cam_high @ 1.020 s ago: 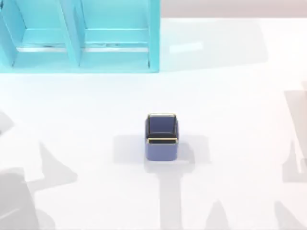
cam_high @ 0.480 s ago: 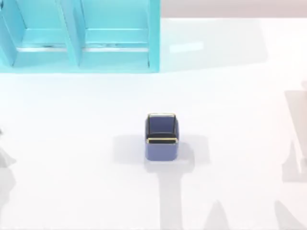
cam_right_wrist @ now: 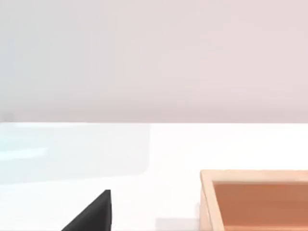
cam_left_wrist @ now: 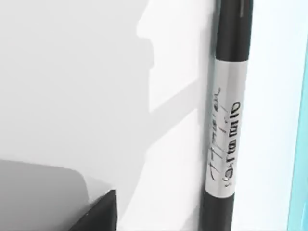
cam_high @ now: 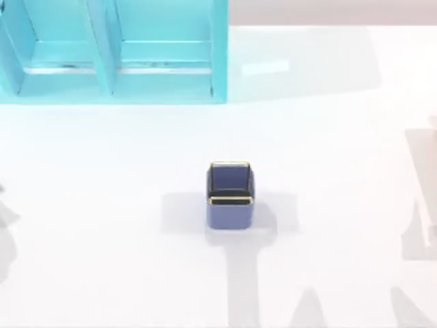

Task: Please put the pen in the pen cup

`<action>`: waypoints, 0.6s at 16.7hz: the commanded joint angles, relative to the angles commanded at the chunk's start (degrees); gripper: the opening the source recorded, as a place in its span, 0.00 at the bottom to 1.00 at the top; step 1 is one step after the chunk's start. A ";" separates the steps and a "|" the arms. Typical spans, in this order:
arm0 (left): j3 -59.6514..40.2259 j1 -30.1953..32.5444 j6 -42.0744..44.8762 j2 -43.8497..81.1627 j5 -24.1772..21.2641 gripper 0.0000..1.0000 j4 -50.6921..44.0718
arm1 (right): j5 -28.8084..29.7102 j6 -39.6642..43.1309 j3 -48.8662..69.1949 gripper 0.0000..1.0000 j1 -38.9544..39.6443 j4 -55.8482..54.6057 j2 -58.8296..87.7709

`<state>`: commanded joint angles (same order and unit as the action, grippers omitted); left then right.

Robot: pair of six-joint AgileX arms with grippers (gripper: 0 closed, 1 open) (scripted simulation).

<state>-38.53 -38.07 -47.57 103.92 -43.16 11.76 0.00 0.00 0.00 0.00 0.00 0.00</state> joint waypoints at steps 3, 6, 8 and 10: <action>-2.71 4.05 -4.14 7.30 2.39 1.00 7.44 | 0.00 0.00 0.00 1.00 0.00 0.00 0.00; -5.01 8.31 -8.24 13.97 5.06 1.00 14.48 | 0.00 0.00 0.00 1.00 0.00 0.00 0.00; -5.85 9.97 -9.74 16.30 6.14 1.00 16.82 | 0.00 0.00 0.00 1.00 0.00 0.00 0.00; -5.95 10.17 -9.92 16.56 6.27 1.00 17.08 | 0.00 0.00 0.00 1.00 0.00 0.00 0.00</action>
<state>-44.48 -27.90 -57.49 120.48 -36.89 28.85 0.00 0.00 0.00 0.00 0.00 0.00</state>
